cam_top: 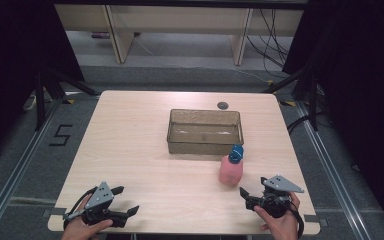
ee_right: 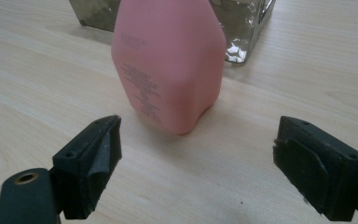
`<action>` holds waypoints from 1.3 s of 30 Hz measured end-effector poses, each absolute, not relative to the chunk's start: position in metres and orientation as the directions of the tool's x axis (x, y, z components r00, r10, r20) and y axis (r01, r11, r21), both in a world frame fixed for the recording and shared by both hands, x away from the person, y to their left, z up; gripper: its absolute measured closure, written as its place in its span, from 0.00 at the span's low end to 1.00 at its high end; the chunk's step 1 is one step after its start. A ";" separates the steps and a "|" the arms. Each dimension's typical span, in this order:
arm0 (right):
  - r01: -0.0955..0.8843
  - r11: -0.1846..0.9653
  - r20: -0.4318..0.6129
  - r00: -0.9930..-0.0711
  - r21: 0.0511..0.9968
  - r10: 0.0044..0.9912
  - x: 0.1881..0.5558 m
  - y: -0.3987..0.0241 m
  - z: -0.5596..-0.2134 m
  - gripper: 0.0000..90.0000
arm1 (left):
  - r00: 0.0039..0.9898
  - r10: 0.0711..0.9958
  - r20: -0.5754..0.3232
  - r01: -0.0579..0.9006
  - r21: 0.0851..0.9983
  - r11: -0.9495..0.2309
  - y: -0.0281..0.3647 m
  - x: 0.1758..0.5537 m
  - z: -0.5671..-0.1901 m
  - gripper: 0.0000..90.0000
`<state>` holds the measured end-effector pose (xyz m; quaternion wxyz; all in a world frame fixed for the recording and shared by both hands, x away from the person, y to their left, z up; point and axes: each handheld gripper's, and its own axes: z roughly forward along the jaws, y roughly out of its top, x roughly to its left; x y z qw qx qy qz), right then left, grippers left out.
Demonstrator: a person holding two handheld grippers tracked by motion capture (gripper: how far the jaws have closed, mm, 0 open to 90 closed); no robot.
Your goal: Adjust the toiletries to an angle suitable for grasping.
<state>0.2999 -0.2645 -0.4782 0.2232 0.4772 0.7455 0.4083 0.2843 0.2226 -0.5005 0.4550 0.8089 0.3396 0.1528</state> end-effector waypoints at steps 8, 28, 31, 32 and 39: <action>0.499 0.188 0.068 -0.451 0.846 0.890 0.299 -0.266 -0.477 0.17 | 0.723 0.688 -0.063 0.412 0.839 -0.355 0.223 0.284 -0.501 0.16; 0.491 0.154 0.119 -0.481 0.857 0.869 0.297 -0.260 -0.475 0.18 | 0.724 0.687 -0.067 0.412 0.840 -0.353 0.222 0.285 -0.501 0.16; 0.461 0.187 0.076 -0.494 0.868 0.866 0.299 -0.261 -0.474 0.18 | 0.723 0.688 -0.066 0.412 0.840 -0.352 0.222 0.285 -0.501 0.16; 0.459 0.189 0.073 -0.495 0.868 0.866 0.299 -0.261 -0.474 0.18 | 0.723 0.688 -0.066 0.413 0.840 -0.353 0.222 0.285 -0.501 0.16; 0.450 0.182 0.074 -0.494 0.874 0.866 0.299 -0.260 -0.472 0.18 | 0.725 0.685 -0.069 0.414 0.839 -0.353 0.222 0.285 -0.502 0.16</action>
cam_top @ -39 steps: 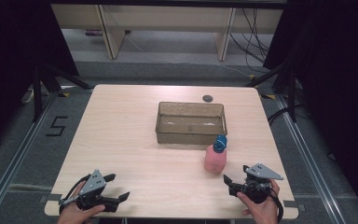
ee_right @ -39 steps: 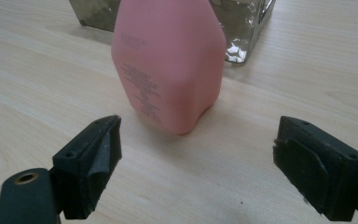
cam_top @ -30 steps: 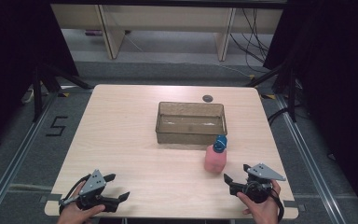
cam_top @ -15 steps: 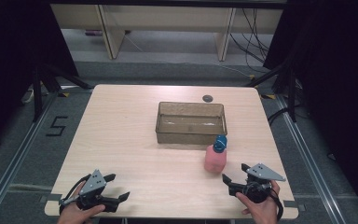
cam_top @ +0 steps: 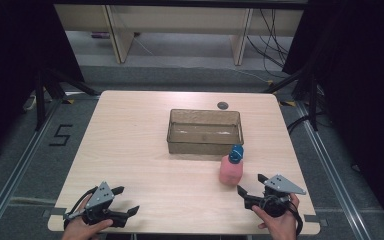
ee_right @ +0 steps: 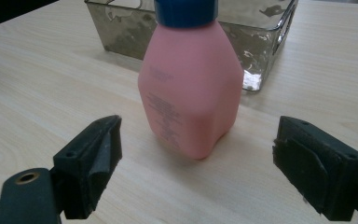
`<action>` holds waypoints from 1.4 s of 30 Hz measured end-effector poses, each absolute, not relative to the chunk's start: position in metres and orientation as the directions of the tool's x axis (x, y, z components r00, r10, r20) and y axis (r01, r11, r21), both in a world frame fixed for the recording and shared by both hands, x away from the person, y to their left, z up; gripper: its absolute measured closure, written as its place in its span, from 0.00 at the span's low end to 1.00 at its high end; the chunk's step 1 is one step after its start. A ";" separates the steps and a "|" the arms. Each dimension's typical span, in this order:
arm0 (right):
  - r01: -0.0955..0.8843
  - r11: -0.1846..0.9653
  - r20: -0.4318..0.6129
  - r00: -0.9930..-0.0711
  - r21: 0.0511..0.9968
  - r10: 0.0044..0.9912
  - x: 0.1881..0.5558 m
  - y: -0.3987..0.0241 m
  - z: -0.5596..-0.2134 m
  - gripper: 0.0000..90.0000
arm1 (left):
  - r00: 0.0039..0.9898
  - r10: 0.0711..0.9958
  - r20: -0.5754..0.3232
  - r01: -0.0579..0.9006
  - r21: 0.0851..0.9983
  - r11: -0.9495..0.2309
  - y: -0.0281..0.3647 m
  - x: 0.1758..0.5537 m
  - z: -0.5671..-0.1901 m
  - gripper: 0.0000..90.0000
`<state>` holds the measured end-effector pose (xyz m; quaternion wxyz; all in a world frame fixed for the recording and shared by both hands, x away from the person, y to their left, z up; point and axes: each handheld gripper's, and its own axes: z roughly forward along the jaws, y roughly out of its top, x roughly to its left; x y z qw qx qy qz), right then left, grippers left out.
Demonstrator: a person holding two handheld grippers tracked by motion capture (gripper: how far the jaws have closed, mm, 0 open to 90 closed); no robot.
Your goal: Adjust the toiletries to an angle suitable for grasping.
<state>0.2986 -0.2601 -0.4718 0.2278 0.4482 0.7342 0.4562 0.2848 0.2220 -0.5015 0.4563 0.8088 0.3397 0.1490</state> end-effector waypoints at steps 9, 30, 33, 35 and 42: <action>0.416 0.189 0.050 -0.499 0.889 0.865 0.301 -0.259 -0.469 0.19 | 0.726 0.684 -0.070 0.415 0.838 -0.355 0.222 0.285 -0.501 0.16; 0.395 0.191 0.038 -0.503 0.898 0.863 0.313 -0.255 -0.465 0.20 | 0.723 0.687 -0.073 0.420 0.836 -0.353 0.221 0.285 -0.502 0.16; 0.390 0.194 0.031 -0.502 0.900 0.864 0.315 -0.255 -0.465 0.20 | 0.723 0.687 -0.074 0.420 0.836 -0.353 0.221 0.285 -0.502 0.16; 0.395 0.189 0.040 -0.504 0.899 0.863 0.315 -0.254 -0.466 0.20 | 0.724 0.686 -0.071 0.420 0.834 -0.357 0.221 0.285 -0.502 0.16; 0.396 0.191 0.040 -0.506 0.898 0.861 0.318 -0.253 -0.464 0.20 | 0.724 0.686 -0.077 0.424 0.834 -0.354 0.221 0.285 -0.502 0.16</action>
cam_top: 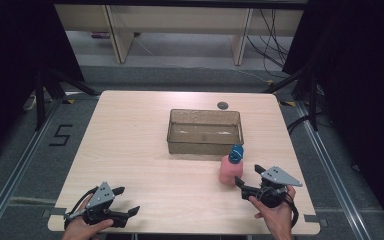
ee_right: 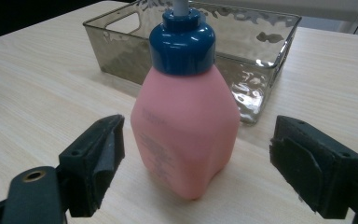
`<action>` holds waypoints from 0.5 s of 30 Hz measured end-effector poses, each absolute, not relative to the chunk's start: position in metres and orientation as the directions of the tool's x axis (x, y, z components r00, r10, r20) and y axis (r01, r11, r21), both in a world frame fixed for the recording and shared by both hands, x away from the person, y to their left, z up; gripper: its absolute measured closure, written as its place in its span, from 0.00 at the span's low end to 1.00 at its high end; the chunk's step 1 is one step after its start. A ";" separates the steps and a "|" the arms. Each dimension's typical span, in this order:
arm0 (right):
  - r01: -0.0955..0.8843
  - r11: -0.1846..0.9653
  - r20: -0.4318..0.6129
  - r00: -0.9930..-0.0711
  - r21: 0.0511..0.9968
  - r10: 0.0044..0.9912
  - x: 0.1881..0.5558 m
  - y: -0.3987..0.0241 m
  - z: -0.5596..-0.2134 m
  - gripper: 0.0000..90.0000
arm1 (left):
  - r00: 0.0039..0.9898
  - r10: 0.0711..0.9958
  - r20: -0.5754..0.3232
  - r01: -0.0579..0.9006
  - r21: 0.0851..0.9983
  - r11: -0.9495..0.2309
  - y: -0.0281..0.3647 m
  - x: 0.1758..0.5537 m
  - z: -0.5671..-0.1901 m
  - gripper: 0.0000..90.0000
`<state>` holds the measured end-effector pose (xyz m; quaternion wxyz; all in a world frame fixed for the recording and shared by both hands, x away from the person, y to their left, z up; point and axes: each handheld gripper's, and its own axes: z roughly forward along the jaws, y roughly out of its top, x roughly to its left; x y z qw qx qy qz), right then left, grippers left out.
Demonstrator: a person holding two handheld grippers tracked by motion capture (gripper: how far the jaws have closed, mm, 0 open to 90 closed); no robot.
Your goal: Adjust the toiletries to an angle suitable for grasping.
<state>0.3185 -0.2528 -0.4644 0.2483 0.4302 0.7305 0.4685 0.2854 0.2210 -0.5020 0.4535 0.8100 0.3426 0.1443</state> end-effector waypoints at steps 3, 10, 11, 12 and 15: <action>0.399 0.183 0.050 -0.507 0.898 0.861 0.320 -0.253 -0.465 0.20 | 0.727 0.682 -0.075 0.421 0.834 -0.357 0.221 0.286 -0.502 0.16; 0.374 0.178 0.044 -0.515 0.910 0.856 0.325 -0.251 -0.463 0.20 | 0.721 0.689 -0.069 0.423 0.832 -0.359 0.222 0.286 -0.502 0.16; 0.369 0.174 0.045 -0.514 0.913 0.857 0.326 -0.250 -0.462 0.20 | 0.719 0.691 -0.075 0.428 0.831 -0.355 0.222 0.285 -0.502 0.16; 0.369 0.174 0.045 -0.514 0.913 0.857 0.326 -0.250 -0.462 0.20 | 0.719 0.691 -0.075 0.428 0.831 -0.355 0.222 0.285 -0.502 0.16; 0.366 0.178 0.039 -0.514 0.913 0.857 0.327 -0.250 -0.461 0.20 | 0.716 0.694 -0.075 0.427 0.833 -0.352 0.223 0.286 -0.502 0.16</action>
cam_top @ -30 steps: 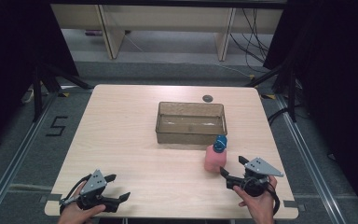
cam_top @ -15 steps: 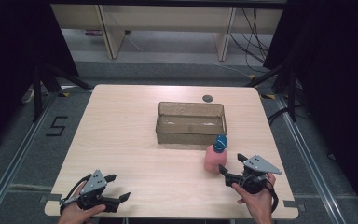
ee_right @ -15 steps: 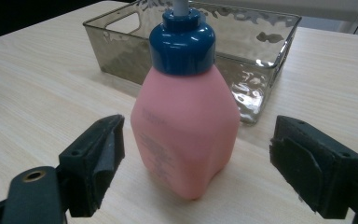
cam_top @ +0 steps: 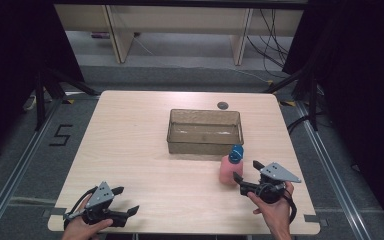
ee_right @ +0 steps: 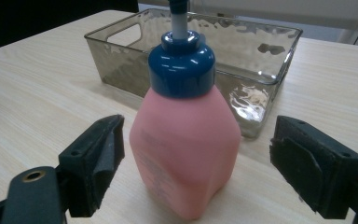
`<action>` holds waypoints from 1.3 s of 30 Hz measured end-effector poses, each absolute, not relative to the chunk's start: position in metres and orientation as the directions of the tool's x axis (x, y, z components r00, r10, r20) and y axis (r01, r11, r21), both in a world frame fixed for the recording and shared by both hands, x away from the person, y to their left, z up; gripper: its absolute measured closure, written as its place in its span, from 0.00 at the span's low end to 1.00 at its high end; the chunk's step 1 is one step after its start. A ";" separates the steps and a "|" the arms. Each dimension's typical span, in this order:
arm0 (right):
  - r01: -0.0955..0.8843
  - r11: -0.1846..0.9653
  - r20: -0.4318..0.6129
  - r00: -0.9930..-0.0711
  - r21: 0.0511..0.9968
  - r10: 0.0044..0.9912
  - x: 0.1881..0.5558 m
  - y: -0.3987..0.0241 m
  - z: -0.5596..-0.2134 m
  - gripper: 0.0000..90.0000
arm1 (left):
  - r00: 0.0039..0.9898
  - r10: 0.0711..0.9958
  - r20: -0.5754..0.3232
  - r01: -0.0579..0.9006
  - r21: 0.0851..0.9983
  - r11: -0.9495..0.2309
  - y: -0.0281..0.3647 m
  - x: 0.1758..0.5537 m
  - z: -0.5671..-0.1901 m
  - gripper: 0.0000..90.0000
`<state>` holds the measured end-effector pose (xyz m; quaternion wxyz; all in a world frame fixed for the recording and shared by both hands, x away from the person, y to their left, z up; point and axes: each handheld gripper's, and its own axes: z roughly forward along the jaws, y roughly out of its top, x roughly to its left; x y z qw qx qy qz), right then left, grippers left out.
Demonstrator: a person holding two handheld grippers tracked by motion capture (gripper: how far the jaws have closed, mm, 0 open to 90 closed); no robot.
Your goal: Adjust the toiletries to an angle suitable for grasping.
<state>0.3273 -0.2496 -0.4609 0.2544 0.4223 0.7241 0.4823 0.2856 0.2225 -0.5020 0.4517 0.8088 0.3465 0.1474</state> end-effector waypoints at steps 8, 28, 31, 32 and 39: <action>0.352 0.176 0.039 -0.527 0.919 0.849 0.330 -0.245 -0.459 0.20 | 0.717 0.693 -0.076 0.434 0.827 -0.358 0.221 0.287 -0.503 0.16; 0.349 0.153 0.060 -0.531 0.925 0.845 0.347 -0.235 -0.456 0.24 | 0.714 0.697 -0.069 0.436 0.823 -0.365 0.220 0.287 -0.502 0.16; 0.348 0.150 0.063 -0.533 0.926 0.844 0.351 -0.233 -0.457 0.25 | 0.717 0.693 -0.077 0.434 0.828 -0.356 0.220 0.288 -0.503 0.16; 0.336 0.169 0.042 -0.540 0.927 0.840 0.353 -0.235 -0.457 0.25 | 0.717 0.692 -0.082 0.434 0.829 -0.351 0.219 0.288 -0.504 0.16; 0.355 0.164 0.056 -0.535 0.921 0.843 0.357 -0.232 -0.458 0.26 | 0.714 0.695 -0.080 0.435 0.828 -0.353 0.219 0.288 -0.503 0.16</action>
